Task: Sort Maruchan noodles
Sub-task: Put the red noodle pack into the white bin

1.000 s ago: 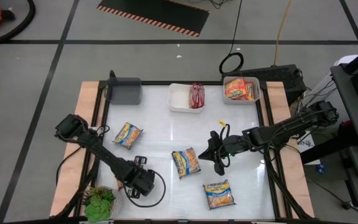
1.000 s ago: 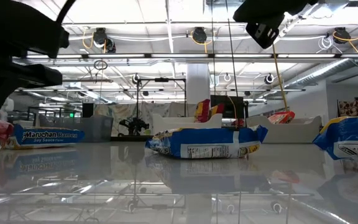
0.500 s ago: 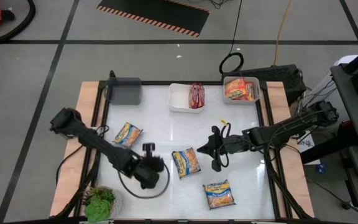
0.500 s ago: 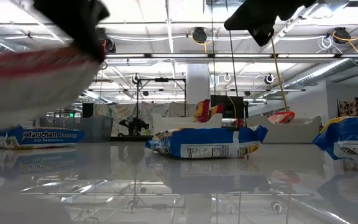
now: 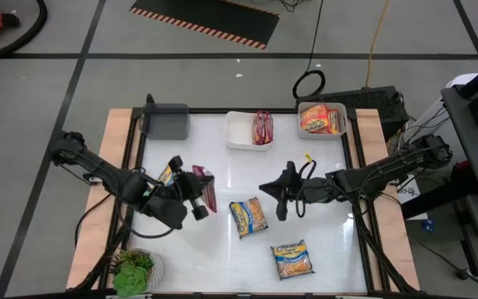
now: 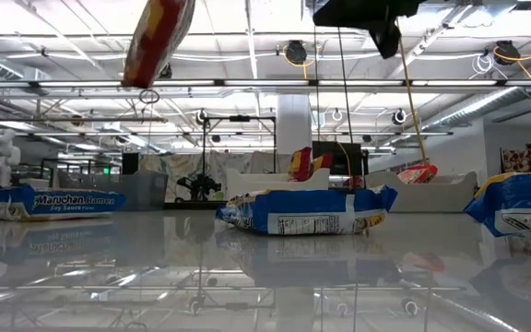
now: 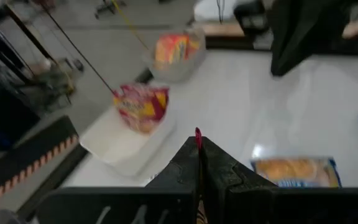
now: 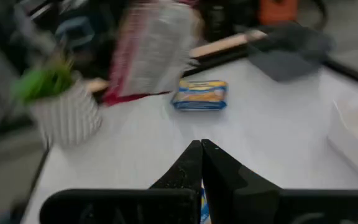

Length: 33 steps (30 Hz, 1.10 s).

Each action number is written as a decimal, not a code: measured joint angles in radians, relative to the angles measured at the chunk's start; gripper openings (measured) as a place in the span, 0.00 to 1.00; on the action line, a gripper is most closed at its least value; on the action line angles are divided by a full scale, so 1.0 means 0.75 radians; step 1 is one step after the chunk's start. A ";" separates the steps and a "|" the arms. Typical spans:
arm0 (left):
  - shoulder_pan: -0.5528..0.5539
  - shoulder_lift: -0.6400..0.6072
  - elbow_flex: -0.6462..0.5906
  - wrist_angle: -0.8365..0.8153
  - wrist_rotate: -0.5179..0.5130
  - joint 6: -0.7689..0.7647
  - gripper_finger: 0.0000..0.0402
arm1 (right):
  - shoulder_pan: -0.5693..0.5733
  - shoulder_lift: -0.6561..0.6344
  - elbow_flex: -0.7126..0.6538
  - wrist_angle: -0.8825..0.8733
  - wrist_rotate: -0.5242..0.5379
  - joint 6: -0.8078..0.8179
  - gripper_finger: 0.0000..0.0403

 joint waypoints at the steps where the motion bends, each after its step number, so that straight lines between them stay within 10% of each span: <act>1: 0.003 0.000 0.000 0.036 -0.021 0.020 0.01 | 0.003 0.000 0.000 0.002 0.024 0.065 0.00; 33: 0.325 0.049 -0.252 1.027 0.181 0.431 0.01 | 0.279 0.141 0.297 -0.275 0.495 0.003 0.00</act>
